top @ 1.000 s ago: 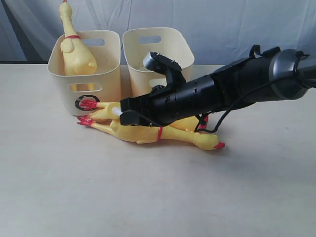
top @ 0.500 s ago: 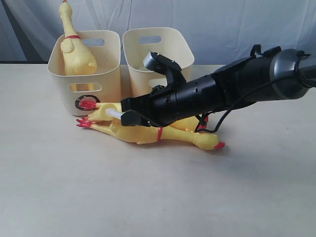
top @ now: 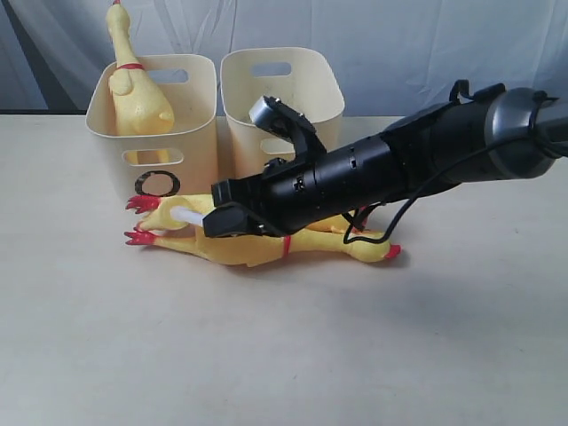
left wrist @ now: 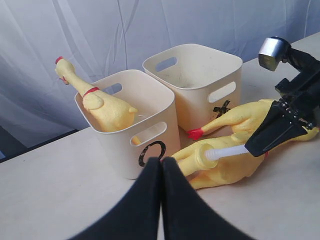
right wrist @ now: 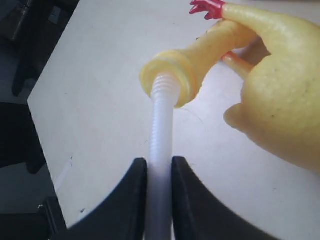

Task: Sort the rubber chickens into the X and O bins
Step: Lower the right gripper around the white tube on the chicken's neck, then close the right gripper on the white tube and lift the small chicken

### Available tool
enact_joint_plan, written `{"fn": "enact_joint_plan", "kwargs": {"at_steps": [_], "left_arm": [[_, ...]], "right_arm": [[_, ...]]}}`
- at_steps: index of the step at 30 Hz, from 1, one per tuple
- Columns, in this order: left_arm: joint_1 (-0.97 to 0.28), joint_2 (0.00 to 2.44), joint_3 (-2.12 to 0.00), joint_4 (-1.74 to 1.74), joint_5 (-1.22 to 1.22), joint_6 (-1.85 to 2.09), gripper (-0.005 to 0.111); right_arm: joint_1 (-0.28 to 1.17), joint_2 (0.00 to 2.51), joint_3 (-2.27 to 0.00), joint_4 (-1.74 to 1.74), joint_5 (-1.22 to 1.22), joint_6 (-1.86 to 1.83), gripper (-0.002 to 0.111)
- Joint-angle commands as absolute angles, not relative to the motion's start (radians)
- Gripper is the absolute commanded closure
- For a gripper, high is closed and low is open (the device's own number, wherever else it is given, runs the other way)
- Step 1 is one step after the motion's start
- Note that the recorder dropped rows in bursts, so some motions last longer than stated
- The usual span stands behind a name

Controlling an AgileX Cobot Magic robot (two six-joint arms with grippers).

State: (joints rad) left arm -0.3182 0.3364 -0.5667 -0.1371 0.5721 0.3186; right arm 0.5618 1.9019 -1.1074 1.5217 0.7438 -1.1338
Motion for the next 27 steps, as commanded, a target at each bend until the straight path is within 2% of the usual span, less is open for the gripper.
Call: {"fn": "enact_joint_plan", "kwargs": {"at_steps": [1,8,21,27], "left_arm": [[-0.323,0.332,-0.562,-0.141,0.564,0.311,0.107],[-0.323,0.326,-0.562,-0.141,0.566,0.311,0.107],[-0.323,0.327,-0.562,-0.139,0.566,0.311,0.107],[-0.323,0.327,-0.562,-0.139,0.566,0.311,0.107]], "right_arm": [[0.561,1.867,-1.112,1.525,0.780,-1.121,0.109],[0.561,1.839,-1.112,1.525,0.792,-1.071,0.109],[0.559,1.837,-1.112,1.638,0.743,-0.643,0.109],[0.559,1.825,-1.112,1.724,0.758,-0.598,0.109]]}}
